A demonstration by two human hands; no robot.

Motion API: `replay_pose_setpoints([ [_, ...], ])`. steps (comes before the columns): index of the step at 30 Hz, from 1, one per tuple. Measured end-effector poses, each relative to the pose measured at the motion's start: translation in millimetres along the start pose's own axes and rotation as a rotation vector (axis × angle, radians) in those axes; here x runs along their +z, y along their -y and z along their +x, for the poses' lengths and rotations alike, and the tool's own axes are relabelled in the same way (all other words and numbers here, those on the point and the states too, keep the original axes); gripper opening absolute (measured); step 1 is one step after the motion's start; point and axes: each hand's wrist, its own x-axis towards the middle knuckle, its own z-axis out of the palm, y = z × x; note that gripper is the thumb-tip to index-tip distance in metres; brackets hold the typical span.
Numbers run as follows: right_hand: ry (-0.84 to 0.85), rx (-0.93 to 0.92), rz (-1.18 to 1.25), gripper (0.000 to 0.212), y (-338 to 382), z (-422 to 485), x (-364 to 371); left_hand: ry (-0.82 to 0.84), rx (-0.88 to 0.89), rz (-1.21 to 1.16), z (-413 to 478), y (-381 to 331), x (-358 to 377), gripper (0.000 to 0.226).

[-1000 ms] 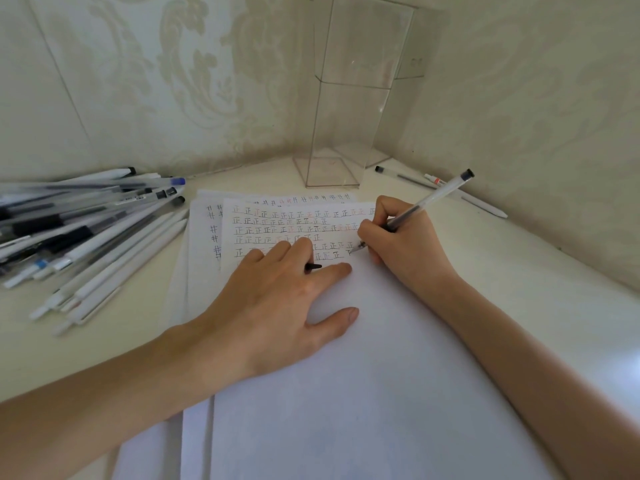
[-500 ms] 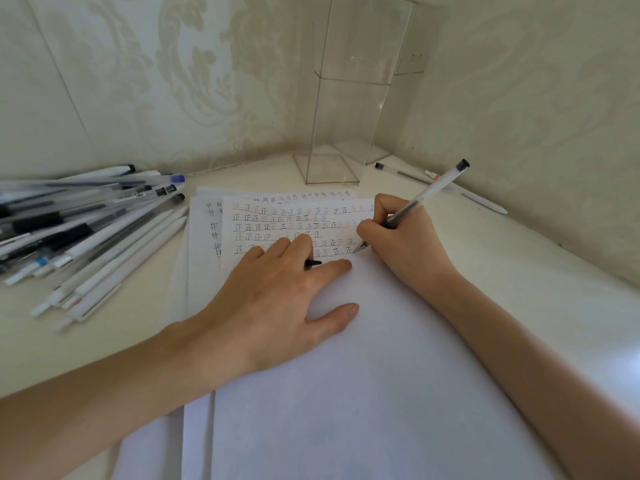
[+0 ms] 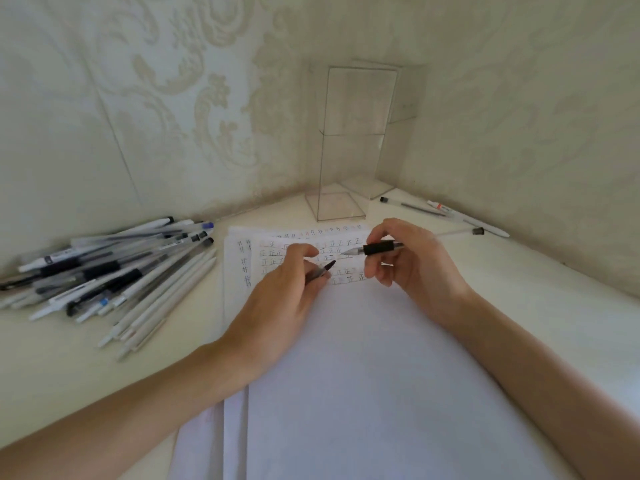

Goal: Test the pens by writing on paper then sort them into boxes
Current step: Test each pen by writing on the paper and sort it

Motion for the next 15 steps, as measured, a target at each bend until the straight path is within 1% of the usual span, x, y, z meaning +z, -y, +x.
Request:
replay_pose_setpoints([
  [4, 0.01, 0.021, -0.043, 0.028, -1.5, -2.7, 2.5, -0.013, 0.068, 0.038, -1.4, -0.5, 1.3, 0.03],
  [8, 0.057, 0.005, -0.081, 0.025, -4.6, -2.5, 3.0, 0.003, 0.107, 0.06, -2.0, 0.4, 2.4, 0.031],
  [11, 0.059, -0.023, -0.101, 0.027, -5.7, -3.7, 4.8, 0.023, 0.11, 0.058, -2.5, 0.7, 3.0, 0.031],
  [15, 0.026, -0.073, -0.07, 0.031, -4.6, -3.4, 5.9, -0.029, 0.078, 0.038, -3.1, 0.7, 2.4, 0.031],
])
